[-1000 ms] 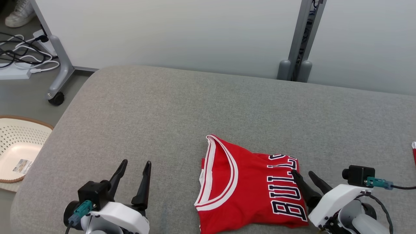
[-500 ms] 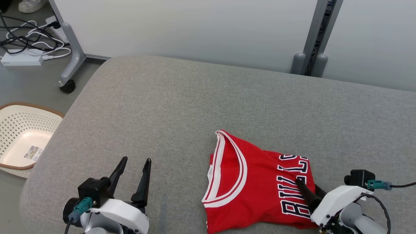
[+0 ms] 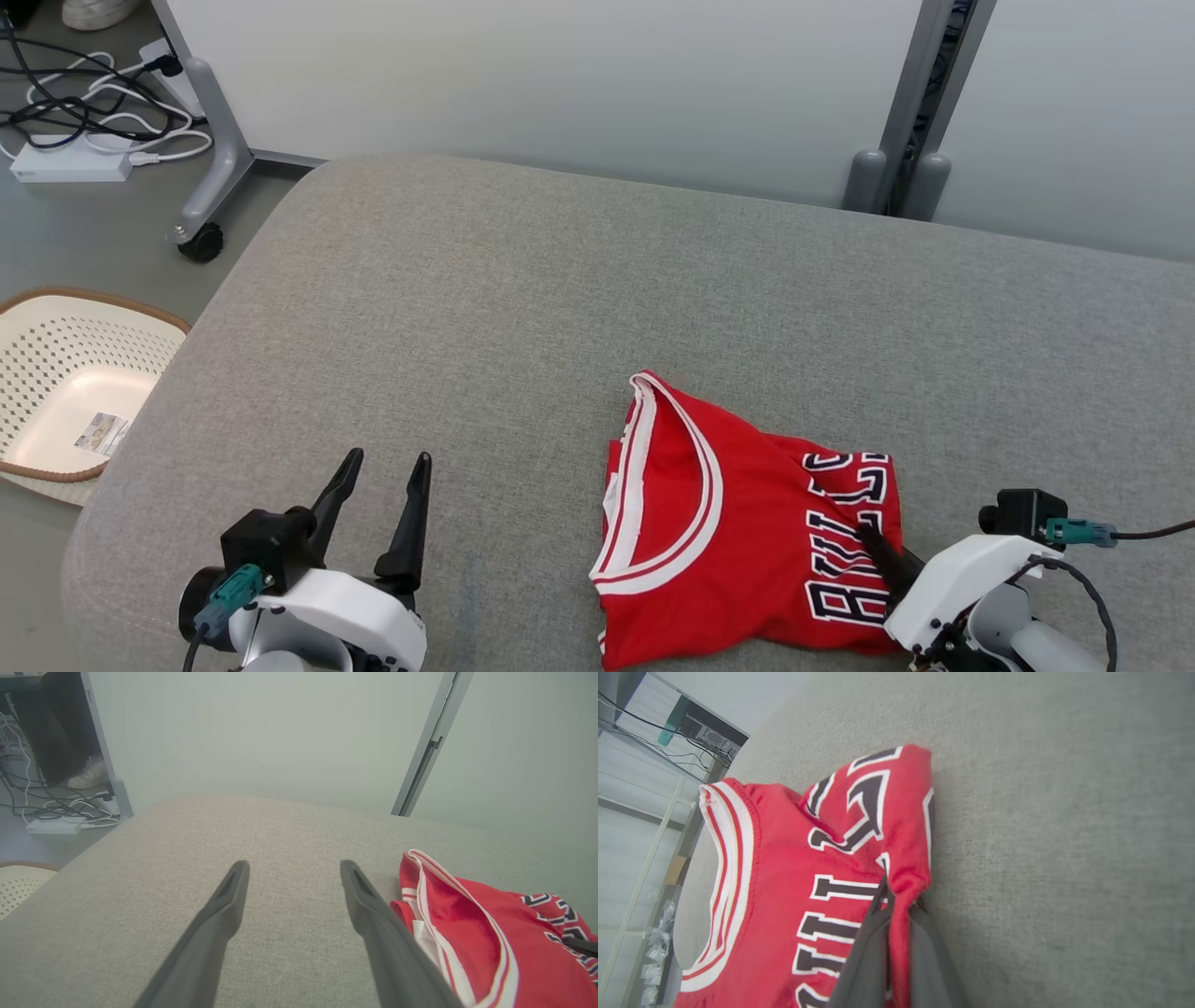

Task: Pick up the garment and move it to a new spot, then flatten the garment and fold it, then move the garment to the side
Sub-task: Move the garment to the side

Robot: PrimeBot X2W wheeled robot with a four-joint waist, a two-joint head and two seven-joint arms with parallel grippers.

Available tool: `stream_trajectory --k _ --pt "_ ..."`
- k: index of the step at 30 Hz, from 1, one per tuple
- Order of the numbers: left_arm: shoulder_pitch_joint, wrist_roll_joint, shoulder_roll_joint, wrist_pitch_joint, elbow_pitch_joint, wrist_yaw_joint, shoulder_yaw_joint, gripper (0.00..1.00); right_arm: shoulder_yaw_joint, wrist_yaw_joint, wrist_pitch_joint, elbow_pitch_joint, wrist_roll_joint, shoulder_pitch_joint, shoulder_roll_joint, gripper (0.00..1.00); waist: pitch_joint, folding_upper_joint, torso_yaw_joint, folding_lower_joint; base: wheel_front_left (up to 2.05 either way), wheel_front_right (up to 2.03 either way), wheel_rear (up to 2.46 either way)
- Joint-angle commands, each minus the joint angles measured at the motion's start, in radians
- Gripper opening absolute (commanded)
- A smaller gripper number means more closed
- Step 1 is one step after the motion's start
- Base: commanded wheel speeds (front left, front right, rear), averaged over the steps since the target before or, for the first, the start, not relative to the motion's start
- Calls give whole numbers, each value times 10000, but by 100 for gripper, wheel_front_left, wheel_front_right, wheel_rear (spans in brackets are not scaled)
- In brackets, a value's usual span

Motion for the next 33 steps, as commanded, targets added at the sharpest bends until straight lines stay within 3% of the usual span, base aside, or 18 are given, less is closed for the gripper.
stream_trajectory --k 1,16,28,33 --pt "-169 -31 72 -33 6 64 36 100 49 -1 -143 -66 2 -14 -153 0 -13 -1 -29 0 0 0 0" --pt "-43 -84 74 -69 -57 103 71 100 353 -1 -894 -963 -3 -384 -937 0 -124 -1 -485 0 0 0 0" --pt "-95 84 -80 -101 -377 119 100 100 275 0 -65 -1729 -386 -1076 -2902 0 -15 -1 -2097 0 0 0 0" --pt "-241 175 -86 -102 -496 80 107 100 130 0 289 -2125 -583 -1427 -3415 0 163 -1 -2860 0 0 0 0"
